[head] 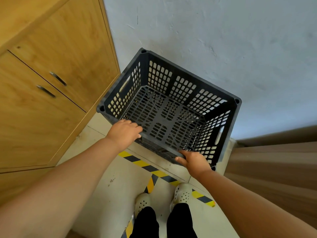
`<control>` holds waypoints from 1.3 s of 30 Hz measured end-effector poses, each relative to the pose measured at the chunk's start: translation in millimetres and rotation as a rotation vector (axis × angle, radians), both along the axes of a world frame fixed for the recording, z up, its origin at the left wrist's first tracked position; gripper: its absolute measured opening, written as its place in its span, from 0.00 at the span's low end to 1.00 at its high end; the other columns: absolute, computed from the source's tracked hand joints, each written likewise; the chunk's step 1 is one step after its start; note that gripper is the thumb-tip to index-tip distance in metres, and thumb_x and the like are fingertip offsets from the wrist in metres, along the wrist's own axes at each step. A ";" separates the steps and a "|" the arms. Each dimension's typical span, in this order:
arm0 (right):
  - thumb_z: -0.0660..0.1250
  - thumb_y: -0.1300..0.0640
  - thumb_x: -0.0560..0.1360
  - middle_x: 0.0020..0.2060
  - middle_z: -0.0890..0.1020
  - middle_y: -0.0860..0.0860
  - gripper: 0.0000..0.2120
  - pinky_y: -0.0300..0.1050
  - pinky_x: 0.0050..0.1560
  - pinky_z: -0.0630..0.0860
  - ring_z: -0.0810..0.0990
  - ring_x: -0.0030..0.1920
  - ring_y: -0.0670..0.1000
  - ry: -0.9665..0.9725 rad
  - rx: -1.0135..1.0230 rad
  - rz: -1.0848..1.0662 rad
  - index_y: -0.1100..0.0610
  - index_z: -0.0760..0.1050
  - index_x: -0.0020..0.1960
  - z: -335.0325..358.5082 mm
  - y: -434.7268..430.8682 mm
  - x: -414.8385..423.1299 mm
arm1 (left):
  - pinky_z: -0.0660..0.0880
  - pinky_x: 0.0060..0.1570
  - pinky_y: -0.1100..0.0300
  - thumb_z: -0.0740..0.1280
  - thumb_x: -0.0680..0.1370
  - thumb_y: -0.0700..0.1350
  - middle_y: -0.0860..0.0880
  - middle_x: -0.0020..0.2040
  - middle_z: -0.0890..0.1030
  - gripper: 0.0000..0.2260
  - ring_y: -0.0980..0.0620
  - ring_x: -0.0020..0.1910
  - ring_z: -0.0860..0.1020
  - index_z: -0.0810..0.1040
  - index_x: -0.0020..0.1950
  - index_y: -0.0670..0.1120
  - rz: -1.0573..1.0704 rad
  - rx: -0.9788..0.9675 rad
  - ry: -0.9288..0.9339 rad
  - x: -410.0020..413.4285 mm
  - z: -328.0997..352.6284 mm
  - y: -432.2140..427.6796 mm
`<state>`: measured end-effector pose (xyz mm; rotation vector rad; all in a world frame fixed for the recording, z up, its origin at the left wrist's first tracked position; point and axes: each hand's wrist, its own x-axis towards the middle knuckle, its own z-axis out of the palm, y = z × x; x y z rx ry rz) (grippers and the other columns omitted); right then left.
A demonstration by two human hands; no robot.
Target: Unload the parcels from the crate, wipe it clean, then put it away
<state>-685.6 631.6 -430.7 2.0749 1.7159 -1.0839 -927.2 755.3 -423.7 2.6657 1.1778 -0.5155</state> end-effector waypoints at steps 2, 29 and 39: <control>0.55 0.41 0.79 0.59 0.78 0.55 0.25 0.47 0.57 0.74 0.76 0.60 0.55 0.001 0.000 -0.010 0.52 0.65 0.72 0.2 0.1 -0.6 | 0.63 0.60 0.58 0.54 0.83 0.51 0.50 0.61 0.75 0.15 0.49 0.60 0.71 0.70 0.66 0.49 0.016 -0.007 -0.015 -0.2 -1.1 -1.0; 0.54 0.41 0.79 0.56 0.79 0.54 0.23 0.47 0.54 0.75 0.77 0.57 0.54 0.003 -0.037 0.033 0.51 0.68 0.69 1.5 -4.5 1.6 | 0.61 0.63 0.58 0.54 0.82 0.51 0.50 0.61 0.75 0.15 0.48 0.61 0.70 0.69 0.67 0.50 0.089 -0.071 0.015 4.8 0.7 -8.6; 0.57 0.48 0.80 0.66 0.74 0.54 0.22 0.46 0.61 0.72 0.73 0.63 0.55 0.071 -0.038 -0.185 0.53 0.63 0.73 42.5 -9.8 -7.0 | 0.62 0.66 0.54 0.57 0.81 0.48 0.48 0.67 0.71 0.18 0.47 0.67 0.67 0.66 0.71 0.51 0.207 -0.254 -0.055 27.7 35.5 -29.8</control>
